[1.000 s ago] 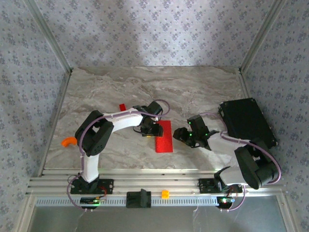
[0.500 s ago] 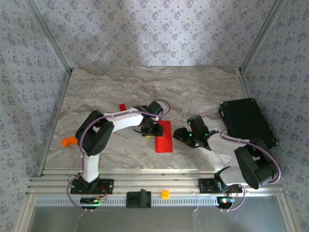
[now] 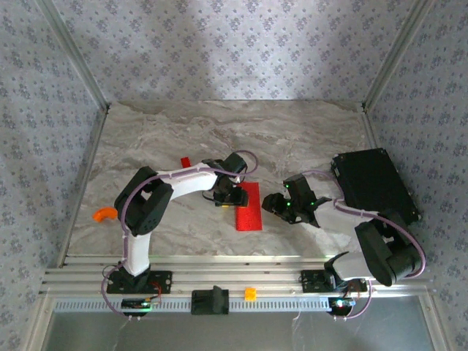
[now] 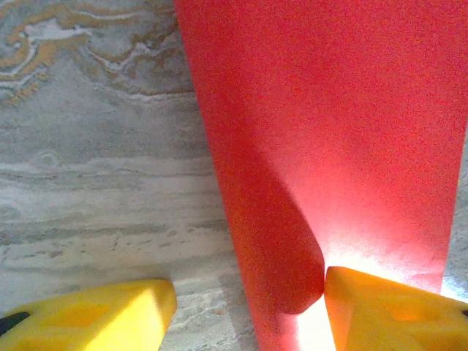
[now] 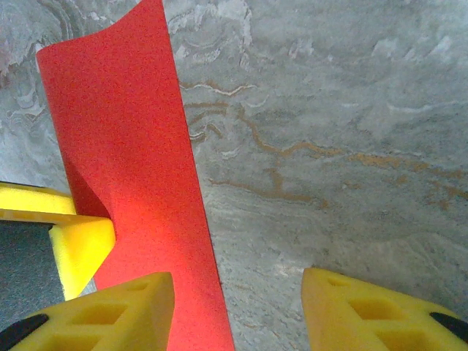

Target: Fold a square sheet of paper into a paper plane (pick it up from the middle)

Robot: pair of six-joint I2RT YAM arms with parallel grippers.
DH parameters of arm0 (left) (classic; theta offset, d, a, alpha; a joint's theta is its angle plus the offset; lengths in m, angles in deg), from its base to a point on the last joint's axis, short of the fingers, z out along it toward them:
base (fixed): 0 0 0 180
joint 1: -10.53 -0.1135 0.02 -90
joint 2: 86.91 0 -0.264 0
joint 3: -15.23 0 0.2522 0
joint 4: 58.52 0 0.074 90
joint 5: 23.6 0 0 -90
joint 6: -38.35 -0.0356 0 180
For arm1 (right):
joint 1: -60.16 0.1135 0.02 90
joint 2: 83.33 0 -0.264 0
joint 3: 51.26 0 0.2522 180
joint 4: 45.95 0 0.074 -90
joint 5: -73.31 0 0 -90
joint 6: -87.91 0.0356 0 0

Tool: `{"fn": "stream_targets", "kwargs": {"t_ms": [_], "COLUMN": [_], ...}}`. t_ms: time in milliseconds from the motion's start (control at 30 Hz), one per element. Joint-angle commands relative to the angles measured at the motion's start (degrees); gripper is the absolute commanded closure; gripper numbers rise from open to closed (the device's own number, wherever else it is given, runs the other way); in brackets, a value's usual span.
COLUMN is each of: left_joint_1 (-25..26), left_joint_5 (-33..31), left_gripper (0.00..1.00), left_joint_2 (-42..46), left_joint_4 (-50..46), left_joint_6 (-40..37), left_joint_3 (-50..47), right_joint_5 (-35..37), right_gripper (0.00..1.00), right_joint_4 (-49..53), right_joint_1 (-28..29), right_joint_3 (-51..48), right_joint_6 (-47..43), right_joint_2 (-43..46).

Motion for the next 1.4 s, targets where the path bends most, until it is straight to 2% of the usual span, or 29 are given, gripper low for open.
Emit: {"fn": "stream_targets", "kwargs": {"t_ms": [0,500,667,967,1067,1367], "left_joint_1": [-0.2,-0.19,-0.21,-0.23,-0.22,-0.23], "left_joint_5": [-4.07,-4.29,-4.27,-4.59,-4.51,-4.43], "left_gripper": [0.39,0.39,0.39,0.39,0.39,0.39], "left_joint_2": [-7.22,-7.79,-7.97,-8.14,-8.22,-8.31], "left_joint_4": [5.56,5.2,5.19,4.93,5.11,5.16], "left_joint_6": [-2.26,-2.63,-2.55,-2.24,-2.23,-2.03], "left_joint_3": [-2.68,-2.37,-2.41,-2.19,-2.11,-2.21], "right_joint_5": [-0.28,-1.15,-2.68,-5.48,-5.82,-6.81], "right_gripper": [0.49,0.51,0.61,0.9,0.97,1.0], "right_joint_4": [0.19,-0.84,-1.64,-3.39,-3.43,-3.7], "right_joint_1": [0.39,0.76,1.27,2.14,2.46,2.83], "right_joint_3": [0.77,1.01,2.02,4.99,6.42,10.29], "right_joint_6": [0.45,0.23,-0.55,-0.69,-0.59,-0.42], "right_joint_2": [-0.62,-0.6,-1.32,-5.84,-7.89,-13.84]}}
